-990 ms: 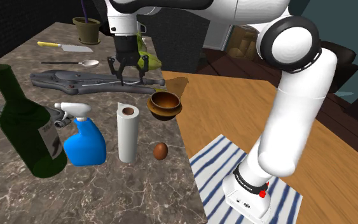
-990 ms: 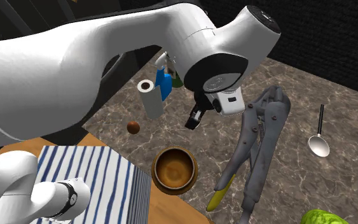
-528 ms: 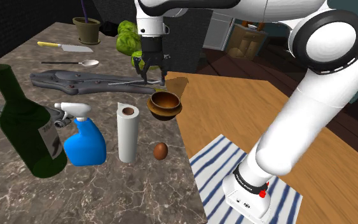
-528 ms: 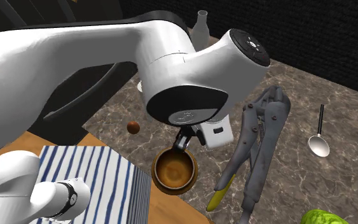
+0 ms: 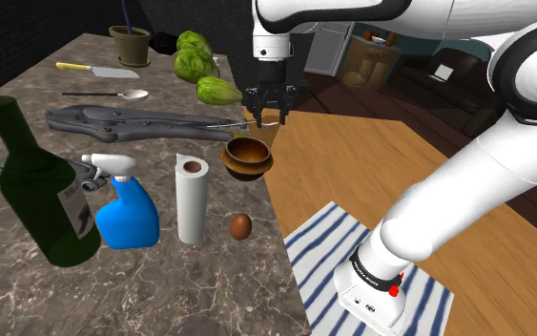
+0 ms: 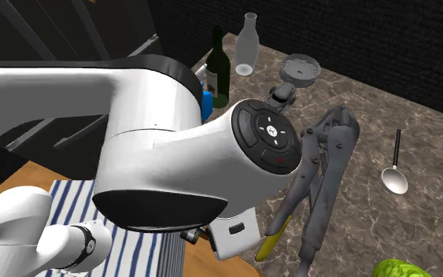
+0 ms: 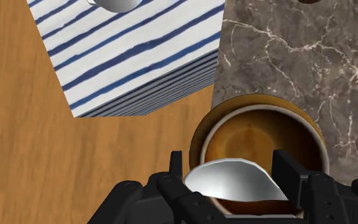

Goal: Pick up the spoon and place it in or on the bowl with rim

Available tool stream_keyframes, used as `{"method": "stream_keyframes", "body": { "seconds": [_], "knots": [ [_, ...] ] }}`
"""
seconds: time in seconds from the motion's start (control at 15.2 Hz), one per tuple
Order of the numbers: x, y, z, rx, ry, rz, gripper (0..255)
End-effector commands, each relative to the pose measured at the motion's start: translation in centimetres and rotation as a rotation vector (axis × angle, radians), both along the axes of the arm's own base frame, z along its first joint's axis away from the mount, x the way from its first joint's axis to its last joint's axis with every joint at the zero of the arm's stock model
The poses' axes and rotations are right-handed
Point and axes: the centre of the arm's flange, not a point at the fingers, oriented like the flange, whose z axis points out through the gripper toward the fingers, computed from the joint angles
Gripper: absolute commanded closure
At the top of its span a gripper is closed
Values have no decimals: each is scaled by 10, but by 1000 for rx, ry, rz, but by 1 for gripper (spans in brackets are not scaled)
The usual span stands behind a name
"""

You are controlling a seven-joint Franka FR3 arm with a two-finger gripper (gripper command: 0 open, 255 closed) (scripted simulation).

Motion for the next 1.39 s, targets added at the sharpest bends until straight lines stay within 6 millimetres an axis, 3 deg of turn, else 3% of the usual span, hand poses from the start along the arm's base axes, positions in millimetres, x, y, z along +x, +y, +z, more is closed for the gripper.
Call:
{"method": "stream_keyframes", "body": {
  "seconds": [0.0, 0.99, 1.32],
  "knots": [
    [-12, -23, 0, 1, 0, 1, 255],
    [-12, -23, -79, 1, 0, 1, 255],
    [-12, -23, -82, 1, 0, 1, 255]
  ]
}}
